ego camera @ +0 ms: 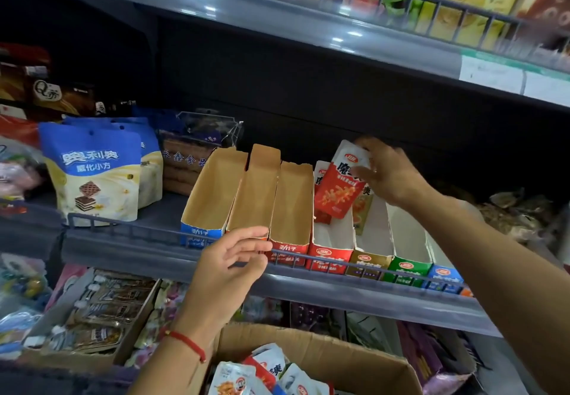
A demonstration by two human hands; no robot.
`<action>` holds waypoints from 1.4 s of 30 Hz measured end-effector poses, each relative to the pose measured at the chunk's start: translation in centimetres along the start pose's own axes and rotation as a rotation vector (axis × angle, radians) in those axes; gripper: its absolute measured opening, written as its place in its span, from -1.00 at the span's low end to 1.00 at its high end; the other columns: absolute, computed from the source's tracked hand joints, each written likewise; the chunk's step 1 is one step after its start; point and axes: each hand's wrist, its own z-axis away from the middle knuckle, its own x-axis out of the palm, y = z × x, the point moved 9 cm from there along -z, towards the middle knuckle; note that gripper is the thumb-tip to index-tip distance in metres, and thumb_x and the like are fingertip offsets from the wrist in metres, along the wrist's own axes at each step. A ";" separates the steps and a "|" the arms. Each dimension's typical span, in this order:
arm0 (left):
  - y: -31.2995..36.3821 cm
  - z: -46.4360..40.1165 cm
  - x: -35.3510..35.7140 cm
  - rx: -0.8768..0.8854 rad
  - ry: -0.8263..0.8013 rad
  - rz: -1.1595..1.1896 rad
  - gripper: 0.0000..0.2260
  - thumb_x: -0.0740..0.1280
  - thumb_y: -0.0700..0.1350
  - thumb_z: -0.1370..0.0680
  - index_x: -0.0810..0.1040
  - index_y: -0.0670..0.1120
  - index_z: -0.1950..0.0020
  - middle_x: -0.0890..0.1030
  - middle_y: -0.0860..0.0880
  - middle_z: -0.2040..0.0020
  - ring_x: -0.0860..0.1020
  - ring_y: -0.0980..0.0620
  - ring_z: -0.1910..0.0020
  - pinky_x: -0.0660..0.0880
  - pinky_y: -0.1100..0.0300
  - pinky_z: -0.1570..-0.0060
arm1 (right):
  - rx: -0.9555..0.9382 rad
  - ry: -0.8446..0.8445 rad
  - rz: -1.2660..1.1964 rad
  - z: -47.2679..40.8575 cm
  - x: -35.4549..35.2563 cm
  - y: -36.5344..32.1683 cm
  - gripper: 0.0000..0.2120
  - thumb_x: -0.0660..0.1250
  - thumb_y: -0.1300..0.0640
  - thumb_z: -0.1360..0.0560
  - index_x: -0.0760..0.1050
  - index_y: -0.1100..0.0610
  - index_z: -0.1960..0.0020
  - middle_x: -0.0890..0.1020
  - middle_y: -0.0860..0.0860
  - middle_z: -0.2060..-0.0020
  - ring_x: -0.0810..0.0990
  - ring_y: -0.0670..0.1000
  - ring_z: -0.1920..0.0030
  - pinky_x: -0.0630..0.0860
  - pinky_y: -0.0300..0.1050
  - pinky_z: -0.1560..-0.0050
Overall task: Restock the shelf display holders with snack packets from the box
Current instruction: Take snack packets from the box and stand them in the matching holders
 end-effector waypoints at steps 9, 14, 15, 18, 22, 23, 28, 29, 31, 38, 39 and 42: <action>0.3 -0.4 0.6 0.026 -0.106 -0.129 -0.62 0.42 -0.21 -0.56 0.54 0.20 -0.27 0.67 0.25 -0.06 0.63 0.22 -0.05 0.60 0.19 -0.12 | -0.020 -0.134 0.214 -2.7 5.5 -0.1 -0.52 0.46 0.02 -0.55 0.44 -0.04 -0.43 0.63 0.04 -0.25 0.65 0.10 -0.19 0.63 0.13 -0.18; 0.5 -0.4 0.3 0.054 -0.105 -0.168 -0.62 0.40 -0.20 -0.58 0.53 0.21 -0.28 0.66 0.26 -0.07 0.62 0.23 -0.07 0.55 0.34 -0.01 | -0.083 -0.029 0.336 -3.4 4.9 -0.4 -0.66 0.42 -0.03 -0.57 0.51 -0.07 -0.32 0.69 0.02 -0.13 0.69 0.09 -0.08 0.65 0.10 -0.07; 0.5 -0.4 0.2 0.056 -0.103 -0.175 -0.62 0.40 -0.20 -0.58 0.53 0.22 -0.27 0.67 0.25 -0.07 0.62 0.24 -0.07 0.55 0.34 -0.01 | -0.105 0.000 0.362 -3.4 4.7 -0.6 -0.71 0.41 -0.02 -0.58 0.52 -0.05 -0.29 0.69 0.03 -0.10 0.69 0.09 -0.05 0.64 0.07 -0.03; 0.5 -0.3 0.2 0.056 -0.097 -0.200 -0.62 0.41 -0.19 -0.57 0.53 0.21 -0.27 0.67 0.23 -0.07 0.62 0.26 -0.06 0.57 0.34 0.00 | -0.181 0.049 0.416 -3.2 4.8 -1.5 -0.76 0.38 0.02 -0.60 0.53 0.04 -0.24 0.67 0.06 -0.09 0.69 0.11 -0.03 0.64 0.06 0.00; 0.1 0.1 0.2 0.037 -0.090 -0.227 -0.63 0.42 -0.20 -0.57 0.54 0.18 -0.28 0.68 0.24 -0.05 0.62 0.26 -0.06 0.59 0.27 -0.05 | -0.191 0.061 0.411 -3.5 4.7 -1.7 -0.82 0.34 0.02 -0.63 0.54 0.07 -0.18 0.68 0.08 -0.06 0.69 0.10 0.01 0.66 0.12 0.00; 0.0 0.1 0.2 0.036 -0.091 -0.234 -0.63 0.41 -0.20 -0.57 0.54 0.19 -0.28 0.67 0.25 -0.04 0.62 0.25 -0.06 0.58 0.28 -0.04 | -0.185 0.063 0.409 -3.6 4.7 -1.6 -0.82 0.34 0.01 -0.63 0.54 0.08 -0.17 0.68 0.08 -0.05 0.69 0.11 0.01 0.66 0.12 0.00; -0.2 0.6 0.7 0.046 -0.132 -0.285 -0.64 0.41 -0.19 -0.58 0.55 0.20 -0.27 0.67 0.23 -0.05 0.61 0.26 -0.07 0.60 0.27 -0.05 | -0.170 0.094 0.408 -2.9 4.4 -1.4 -0.63 0.45 0.02 -0.56 0.51 0.08 -0.32 0.59 0.10 -0.25 0.58 0.15 -0.24 0.59 0.10 -0.15; -0.3 0.9 0.8 0.047 -0.146 -0.302 -0.64 0.41 -0.19 -0.58 0.55 0.20 -0.26 0.67 0.23 -0.05 0.61 0.26 -0.08 0.60 0.25 -0.06 | -0.155 0.109 0.383 -2.2 4.2 -1.4 -0.61 0.46 0.02 -0.55 0.50 0.06 -0.33 0.57 0.09 -0.27 0.54 0.15 -0.28 0.56 0.10 -0.16; -1.0 1.4 0.9 0.045 -0.182 -0.338 -0.64 0.41 -0.21 -0.58 0.57 0.21 -0.24 0.68 0.22 -0.05 0.62 0.23 -0.07 0.59 0.25 -0.03 | -0.154 0.140 0.297 0.1 4.0 -1.9 -0.66 0.45 0.04 -0.56 0.52 0.02 -0.30 0.56 0.05 -0.24 0.55 0.13 -0.25 0.56 0.10 -0.12; -6.7 6.3 1.7 -0.100 -0.539 -0.734 -0.74 0.36 -0.05 -0.61 0.55 0.22 -0.27 0.62 0.22 0.00 0.59 0.26 0.05 0.52 0.37 0.02 | -0.389 -0.309 -0.026 17.6 12.8 -3.3 -0.91 0.37 0.04 -0.57 0.58 -0.06 -0.07 0.66 -0.13 0.04 0.61 -0.11 0.13 0.63 -0.06 0.08; -7.7 7.2 2.0 -0.122 -0.595 -0.804 -0.72 0.35 -0.04 -0.62 0.54 0.19 -0.32 0.60 0.23 0.01 0.59 0.24 0.07 0.52 0.37 0.04 | -0.356 -0.470 0.015 20.3 15.8 -2.4 -0.85 0.36 -0.04 -0.58 0.57 -0.07 -0.13 0.66 -0.12 -0.03 0.63 -0.06 0.04 0.63 -0.01 0.00; -10.1 9.5 2.8 -0.179 -0.707 -0.935 -0.66 0.32 -0.01 -0.63 0.47 0.16 -0.41 0.57 0.21 -0.06 0.58 0.23 0.02 0.50 0.39 0.04 | -0.220 -0.816 0.151 27.0 23.7 0.4 -0.49 0.34 -0.22 -0.57 0.42 0.01 -0.42 0.54 0.04 -0.36 0.54 0.14 -0.31 0.52 0.08 -0.27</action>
